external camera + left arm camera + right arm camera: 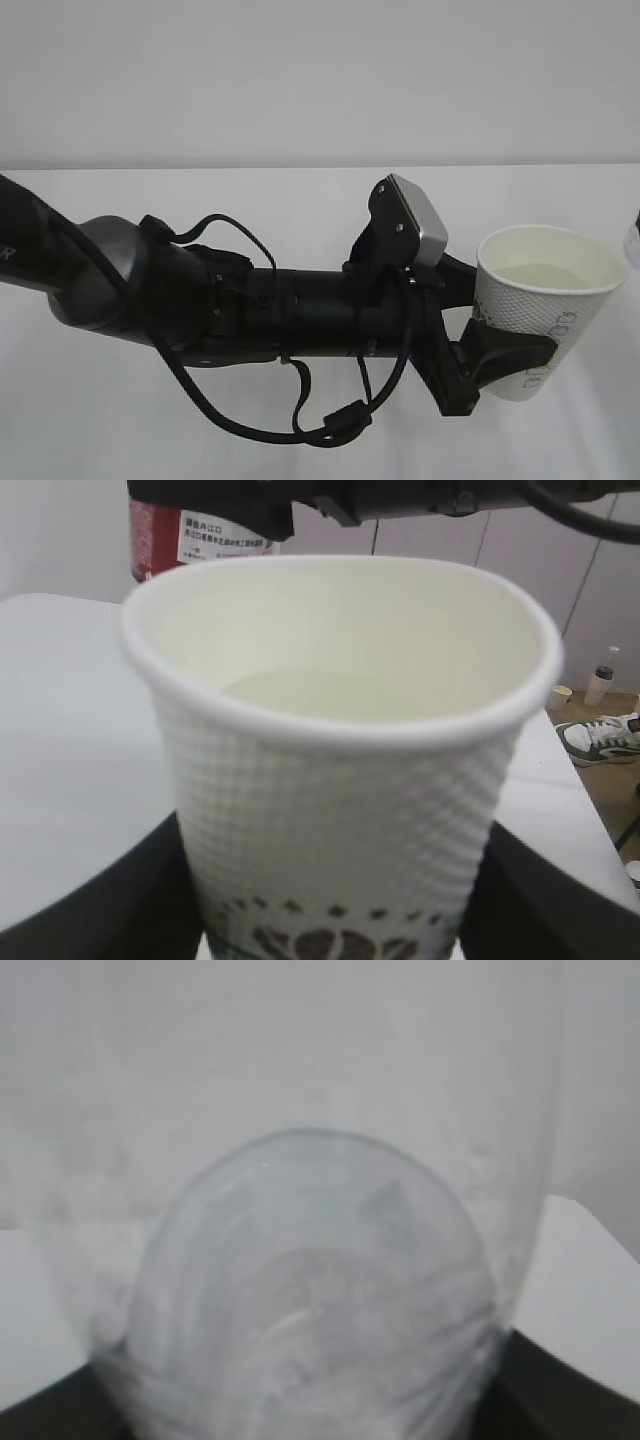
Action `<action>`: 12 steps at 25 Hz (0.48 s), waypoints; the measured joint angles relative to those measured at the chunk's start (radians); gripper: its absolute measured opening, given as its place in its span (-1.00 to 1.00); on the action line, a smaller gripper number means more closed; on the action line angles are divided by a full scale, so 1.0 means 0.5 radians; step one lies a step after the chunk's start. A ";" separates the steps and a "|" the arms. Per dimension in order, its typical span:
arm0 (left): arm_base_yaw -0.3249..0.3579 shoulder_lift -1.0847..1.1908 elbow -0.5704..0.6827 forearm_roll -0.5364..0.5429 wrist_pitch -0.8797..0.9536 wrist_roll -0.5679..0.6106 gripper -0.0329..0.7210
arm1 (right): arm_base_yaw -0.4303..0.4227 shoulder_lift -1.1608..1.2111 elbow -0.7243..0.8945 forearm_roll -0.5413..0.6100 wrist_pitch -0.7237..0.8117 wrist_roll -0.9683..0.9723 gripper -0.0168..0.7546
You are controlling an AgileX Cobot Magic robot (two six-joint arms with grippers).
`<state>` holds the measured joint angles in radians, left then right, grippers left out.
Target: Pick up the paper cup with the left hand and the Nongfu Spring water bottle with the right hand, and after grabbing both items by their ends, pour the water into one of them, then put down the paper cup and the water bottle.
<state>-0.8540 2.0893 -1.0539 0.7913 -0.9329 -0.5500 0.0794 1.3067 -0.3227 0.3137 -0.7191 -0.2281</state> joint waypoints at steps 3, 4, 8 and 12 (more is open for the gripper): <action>0.000 0.000 0.000 0.000 0.000 0.000 0.42 | 0.000 0.091 0.000 -0.151 -0.079 0.054 0.21; 0.000 0.000 0.000 0.000 0.000 0.000 0.42 | 0.000 0.125 -0.003 -0.193 -0.104 0.070 0.21; 0.000 0.000 0.000 0.000 0.000 0.000 0.42 | 0.000 0.216 -0.003 -0.248 -0.169 0.175 0.21; 0.000 0.000 0.000 0.000 0.000 0.000 0.42 | 0.000 0.289 -0.008 -0.293 -0.214 0.195 0.21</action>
<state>-0.8540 2.0893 -1.0539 0.7913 -0.9329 -0.5500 0.0794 1.4512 -0.3265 0.1673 -0.8263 -0.1306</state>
